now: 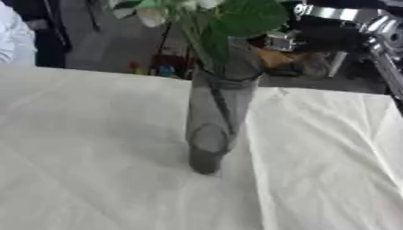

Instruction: Arrange flowers into the vase.

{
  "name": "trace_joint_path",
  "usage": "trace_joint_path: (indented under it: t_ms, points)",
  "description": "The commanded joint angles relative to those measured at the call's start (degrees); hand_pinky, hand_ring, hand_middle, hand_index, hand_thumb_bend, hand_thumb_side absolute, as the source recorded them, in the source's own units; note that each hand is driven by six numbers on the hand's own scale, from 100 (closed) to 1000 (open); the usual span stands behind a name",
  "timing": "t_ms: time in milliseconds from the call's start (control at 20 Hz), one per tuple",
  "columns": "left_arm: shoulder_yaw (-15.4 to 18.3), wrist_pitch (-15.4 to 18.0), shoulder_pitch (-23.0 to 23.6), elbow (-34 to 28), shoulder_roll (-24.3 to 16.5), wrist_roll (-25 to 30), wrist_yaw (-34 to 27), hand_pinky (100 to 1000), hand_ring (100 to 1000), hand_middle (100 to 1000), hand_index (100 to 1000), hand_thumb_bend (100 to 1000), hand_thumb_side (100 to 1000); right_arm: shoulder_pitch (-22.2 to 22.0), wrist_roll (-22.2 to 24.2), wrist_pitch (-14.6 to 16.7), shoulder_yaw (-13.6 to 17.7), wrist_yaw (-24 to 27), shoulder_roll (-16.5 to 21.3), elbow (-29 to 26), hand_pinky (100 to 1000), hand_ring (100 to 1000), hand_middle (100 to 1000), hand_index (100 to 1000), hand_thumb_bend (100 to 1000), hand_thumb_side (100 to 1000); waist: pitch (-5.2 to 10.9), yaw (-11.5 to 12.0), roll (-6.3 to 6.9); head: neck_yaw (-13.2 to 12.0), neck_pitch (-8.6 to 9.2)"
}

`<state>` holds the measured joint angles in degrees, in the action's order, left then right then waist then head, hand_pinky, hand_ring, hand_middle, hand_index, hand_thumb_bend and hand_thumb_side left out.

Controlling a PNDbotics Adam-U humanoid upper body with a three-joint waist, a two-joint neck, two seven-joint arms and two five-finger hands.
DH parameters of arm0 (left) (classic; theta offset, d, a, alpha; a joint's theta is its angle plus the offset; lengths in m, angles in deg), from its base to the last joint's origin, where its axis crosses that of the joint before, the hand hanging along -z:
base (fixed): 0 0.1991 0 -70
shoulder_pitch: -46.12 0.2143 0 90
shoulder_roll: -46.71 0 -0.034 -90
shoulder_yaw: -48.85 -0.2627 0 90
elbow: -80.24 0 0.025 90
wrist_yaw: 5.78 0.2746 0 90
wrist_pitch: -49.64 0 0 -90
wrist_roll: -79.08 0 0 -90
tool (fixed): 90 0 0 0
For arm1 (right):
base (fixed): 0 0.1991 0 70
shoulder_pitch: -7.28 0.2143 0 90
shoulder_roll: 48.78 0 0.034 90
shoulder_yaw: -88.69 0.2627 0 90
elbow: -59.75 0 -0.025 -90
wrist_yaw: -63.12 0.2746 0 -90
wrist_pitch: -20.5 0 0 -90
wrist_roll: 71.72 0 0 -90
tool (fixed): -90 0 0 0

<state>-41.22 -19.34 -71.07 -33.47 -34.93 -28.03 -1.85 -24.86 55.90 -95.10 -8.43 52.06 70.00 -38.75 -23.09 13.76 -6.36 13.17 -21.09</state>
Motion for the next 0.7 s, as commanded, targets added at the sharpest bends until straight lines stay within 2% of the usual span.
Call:
trace_joint_path:
  t_ms: [50,250,500,600,700]
  points:
    - [0.2,0.0,-0.4,-0.9,-1.2,-0.1,-0.1,754,771,778,825,100,1000,0.3,0.1,-0.3,0.9,-0.4,2.5,-1.2,1000,1000,947,1000,288,755,1.75,-0.1,0.48,-0.1,-0.06]
    - [0.3,0.0,-0.4,-0.9,-1.3,-0.2,0.0,754,772,778,825,100,1000,-1.6,-0.4,0.2,1.7,-1.7,4.1,-3.0,1000,1000,952,1000,275,760,1.91,-0.3,0.52,-0.3,-0.1]
    - [0.6,0.1,-0.4,-0.9,-1.3,-0.4,0.0,754,774,777,825,100,1000,-5.8,-1.9,0.7,4.2,-3.3,6.7,-7.5,1000,1000,955,1000,256,783,2.38,-0.5,0.85,-0.4,-0.37]
    - [0.7,0.1,-0.3,-0.9,-1.3,-0.6,0.1,754,774,777,825,100,1000,-8.2,-3.9,0.7,6.0,-4.7,7.5,-10.2,1000,1000,949,1000,219,851,2.57,-0.8,1.22,-0.5,-0.51]
    - [0.9,0.1,-0.3,-0.9,-1.3,-0.8,0.1,754,775,776,825,100,1000,-10.7,-8.2,0.2,8.5,-6.0,7.5,-14.0,1000,1000,938,1000,234,865,2.73,-1.2,1.7,-0.8,-0.64]
